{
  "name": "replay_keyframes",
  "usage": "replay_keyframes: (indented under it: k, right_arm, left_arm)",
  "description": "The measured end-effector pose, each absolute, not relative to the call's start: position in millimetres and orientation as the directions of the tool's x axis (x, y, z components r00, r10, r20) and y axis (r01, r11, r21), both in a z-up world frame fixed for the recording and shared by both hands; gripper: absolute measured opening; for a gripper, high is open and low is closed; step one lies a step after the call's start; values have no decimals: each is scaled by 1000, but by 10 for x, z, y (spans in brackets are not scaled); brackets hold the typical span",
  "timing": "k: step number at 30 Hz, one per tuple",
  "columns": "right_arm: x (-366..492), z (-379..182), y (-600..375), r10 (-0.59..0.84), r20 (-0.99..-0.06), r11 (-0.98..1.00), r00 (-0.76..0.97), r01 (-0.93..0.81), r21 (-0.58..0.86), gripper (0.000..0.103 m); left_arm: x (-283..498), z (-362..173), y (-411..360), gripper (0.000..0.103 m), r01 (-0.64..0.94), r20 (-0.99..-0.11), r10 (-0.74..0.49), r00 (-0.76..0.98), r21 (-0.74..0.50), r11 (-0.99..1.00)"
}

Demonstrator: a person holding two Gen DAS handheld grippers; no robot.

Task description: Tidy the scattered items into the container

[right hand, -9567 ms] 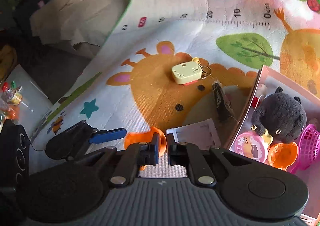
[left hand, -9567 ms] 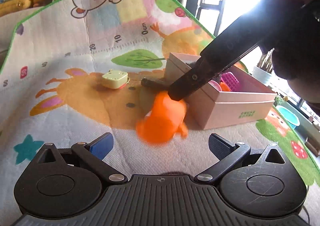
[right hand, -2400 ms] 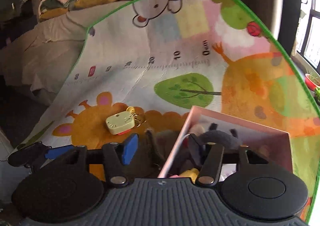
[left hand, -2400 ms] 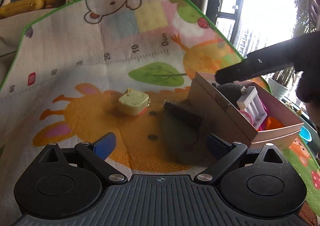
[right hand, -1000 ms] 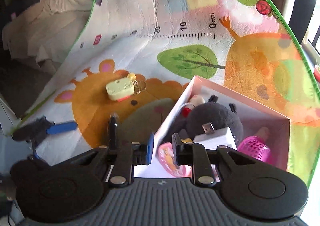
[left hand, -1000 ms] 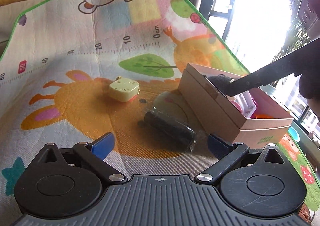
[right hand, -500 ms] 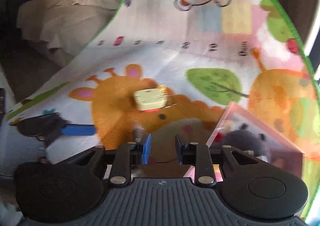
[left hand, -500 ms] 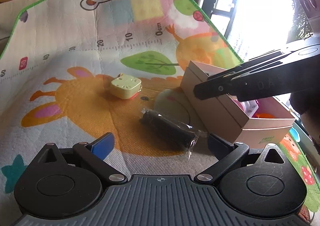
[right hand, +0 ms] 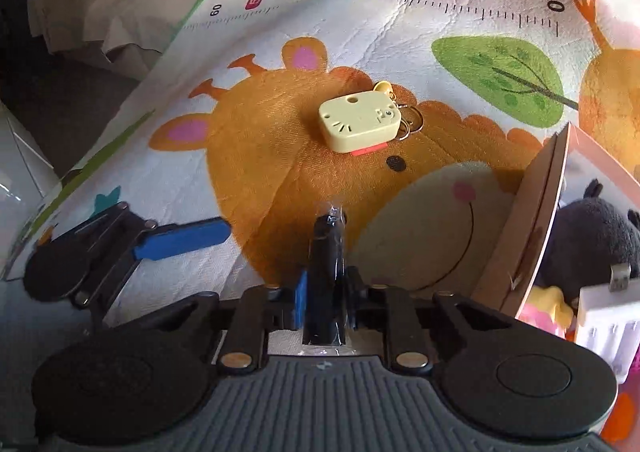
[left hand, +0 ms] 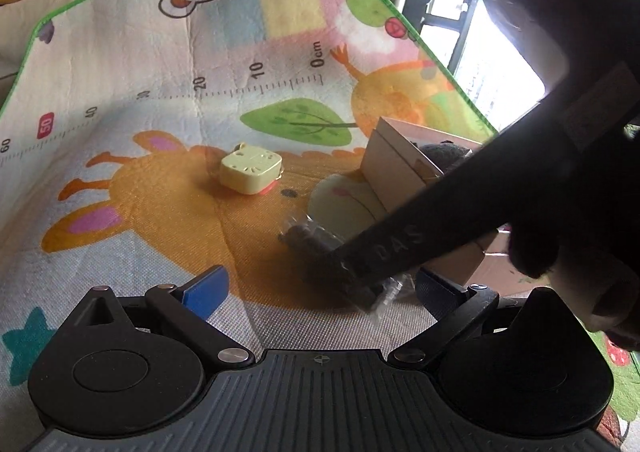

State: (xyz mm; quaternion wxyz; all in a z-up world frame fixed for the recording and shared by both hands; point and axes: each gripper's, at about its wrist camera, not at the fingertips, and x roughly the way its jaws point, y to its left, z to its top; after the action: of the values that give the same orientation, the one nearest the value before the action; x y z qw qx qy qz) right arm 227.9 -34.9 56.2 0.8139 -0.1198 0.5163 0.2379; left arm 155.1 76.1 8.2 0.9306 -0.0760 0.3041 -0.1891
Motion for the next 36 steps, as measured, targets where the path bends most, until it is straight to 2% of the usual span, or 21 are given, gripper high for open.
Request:
replay_keyframes:
  k: [4, 9, 12, 16, 19, 21, 22, 23, 24, 27, 28, 31, 36]
  right_arm:
    - [1936, 676, -569, 329, -859, 863, 392, -494, 106, 19]
    - [1493, 771, -995, 407, -805, 869, 431, -453, 198, 19]
    - [1282, 670, -1218, 463, -795, 858, 392, -423, 291, 19]
    - [1032, 463, -1376, 442, -796, 877, 414, -387, 285, 19]
    - [899, 426, -1518, 426, -762, 895, 487, -346, 280, 23]
    - [819, 438, -1612, 419, -737, 904, 530, -323, 281, 30]
    - [779, 444, -1657, 414, -727, 907, 548, -318, 277, 34]
    - [741, 448, -1692, 407, -718, 911, 565, -313, 270, 40]
    - [695, 448, -1724, 396, -710, 916, 582, -309, 257, 45]
    - [637, 400, -1780, 377, -700, 922, 607, -315, 225, 58]
    - [627, 381, -1788, 379, -698, 921, 608, -317, 225, 59]
    - [620, 321, -1807, 390, -698, 917, 601, -319, 238, 62]
    - [582, 298, -1766, 390, -700, 915, 599, -336, 223, 68]
  left_arm:
    - [1345, 136, 855, 102, 446, -503, -530, 682, -289, 847]
    - [1070, 186, 992, 102, 513, -521, -544, 657, -220, 830]
    - [1148, 233, 1059, 102, 445, -546, -483, 685, -211, 870]
    - [1541, 300, 903, 102, 321, -573, -300, 763, -67, 945]
    - [1939, 290, 722, 101, 260, -566, -203, 799, 20, 966]
    - [2196, 279, 639, 99, 212, -568, -159, 808, 28, 977]
    - [2299, 273, 603, 95, 201, -570, -151, 807, 26, 979]
    - [2397, 264, 564, 85, 192, -576, -143, 805, 25, 981]
    - [2490, 248, 528, 81, 187, -587, -137, 798, 25, 982]
    - [2671, 163, 415, 78, 178, -603, -102, 791, 68, 982]
    - [2700, 137, 381, 76, 177, -605, -88, 791, 89, 980]
    - [2714, 97, 345, 55, 180, -611, -73, 788, 115, 977]
    - [2516, 174, 398, 54, 185, -598, -75, 798, 124, 975]
